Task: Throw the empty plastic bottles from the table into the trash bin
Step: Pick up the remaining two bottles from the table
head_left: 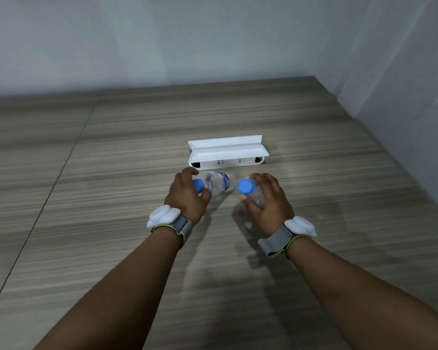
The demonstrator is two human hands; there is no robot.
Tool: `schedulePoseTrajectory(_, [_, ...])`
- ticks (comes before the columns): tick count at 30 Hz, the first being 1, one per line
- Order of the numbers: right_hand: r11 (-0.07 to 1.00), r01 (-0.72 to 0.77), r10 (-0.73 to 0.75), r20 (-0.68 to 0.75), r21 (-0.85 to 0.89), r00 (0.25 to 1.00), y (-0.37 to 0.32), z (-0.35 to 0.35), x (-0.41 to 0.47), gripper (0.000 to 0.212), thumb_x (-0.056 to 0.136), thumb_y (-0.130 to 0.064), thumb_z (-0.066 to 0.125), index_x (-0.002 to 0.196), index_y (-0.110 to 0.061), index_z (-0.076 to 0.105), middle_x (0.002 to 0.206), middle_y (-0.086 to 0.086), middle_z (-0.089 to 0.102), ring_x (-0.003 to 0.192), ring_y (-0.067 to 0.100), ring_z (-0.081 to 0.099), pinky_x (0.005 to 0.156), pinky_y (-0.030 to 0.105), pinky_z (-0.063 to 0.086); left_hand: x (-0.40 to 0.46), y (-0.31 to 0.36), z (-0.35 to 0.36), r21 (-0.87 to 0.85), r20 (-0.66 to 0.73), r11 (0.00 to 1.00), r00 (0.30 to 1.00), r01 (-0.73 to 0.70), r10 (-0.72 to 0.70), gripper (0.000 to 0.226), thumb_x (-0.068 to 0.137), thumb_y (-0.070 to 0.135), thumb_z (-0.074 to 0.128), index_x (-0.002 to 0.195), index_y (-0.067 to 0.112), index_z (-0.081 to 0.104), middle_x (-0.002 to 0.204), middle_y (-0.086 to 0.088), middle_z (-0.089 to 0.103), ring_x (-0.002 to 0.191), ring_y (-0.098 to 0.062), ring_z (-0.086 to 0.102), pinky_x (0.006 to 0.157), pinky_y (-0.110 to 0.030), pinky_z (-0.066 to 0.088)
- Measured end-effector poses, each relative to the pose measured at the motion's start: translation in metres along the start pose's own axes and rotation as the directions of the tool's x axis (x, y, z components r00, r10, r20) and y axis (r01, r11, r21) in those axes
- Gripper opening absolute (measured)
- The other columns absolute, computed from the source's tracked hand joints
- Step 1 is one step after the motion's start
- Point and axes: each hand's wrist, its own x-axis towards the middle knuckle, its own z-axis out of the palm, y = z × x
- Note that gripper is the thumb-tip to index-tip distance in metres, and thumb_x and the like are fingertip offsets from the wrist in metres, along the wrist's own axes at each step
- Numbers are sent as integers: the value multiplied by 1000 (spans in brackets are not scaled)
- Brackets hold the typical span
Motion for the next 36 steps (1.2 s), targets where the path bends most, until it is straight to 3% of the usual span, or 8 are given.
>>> schedulePoseTrajectory(4, [998,-26,30,-80,50,996,-3,-7,-2,52,78,-52,50,124,-27,46,126,5,51,107,22,54,87,33,45,2,14,-7,-33,-91,997,994,-68,65,45,75,25,63,117,19,47,113,-10,57,102,-31,55,81,-43,48])
schedulePoseTrajectory(7, [994,-53,62,-94,94,994,-10,-15,-1,43,85,-37,57,125,-26,45,122,7,52,99,19,54,83,29,42,3,24,-10,-4,-142,995,984,-104,103,48,76,30,64,120,22,48,111,-5,61,104,-29,55,82,-43,47])
schedulePoseTrajectory(13, [984,-97,112,-92,151,989,-15,-22,6,37,88,-24,56,123,-14,48,124,9,53,100,16,49,71,1,29,-2,31,-8,42,-108,986,981,-160,163,46,79,36,63,122,23,52,113,-4,63,105,-29,55,86,-41,42])
schedulePoseTrajectory(16, [983,-120,134,-98,142,986,-14,-21,8,36,88,-26,56,121,-13,49,125,8,52,111,23,51,84,18,32,-6,29,-5,61,-100,981,976,-187,192,42,79,37,63,118,22,56,115,-6,63,105,-30,55,85,-41,42])
schedulePoseTrajectory(20, [984,-99,111,-76,147,991,-17,-19,9,38,88,-29,56,123,-21,46,125,5,53,108,22,53,83,25,37,-12,27,-4,49,-123,978,970,-204,209,40,79,37,64,116,22,57,114,-5,63,100,-30,56,81,-40,41])
schedulePoseTrajectory(28, [996,-20,25,-52,90,998,-16,-19,3,49,92,-28,50,137,-35,31,140,-6,44,113,8,49,85,22,36,-16,15,-1,-168,-75,975,988,-147,136,35,81,37,61,112,23,53,106,0,65,98,-21,57,83,-38,48])
schedulePoseTrajectory(36, [998,-26,28,-37,64,999,-14,-22,6,41,91,-30,50,130,-33,39,135,-7,49,106,13,53,78,21,36,-14,13,4,-158,-103,981,990,-112,97,33,82,36,61,111,19,56,108,-2,64,101,-22,56,81,-32,43])
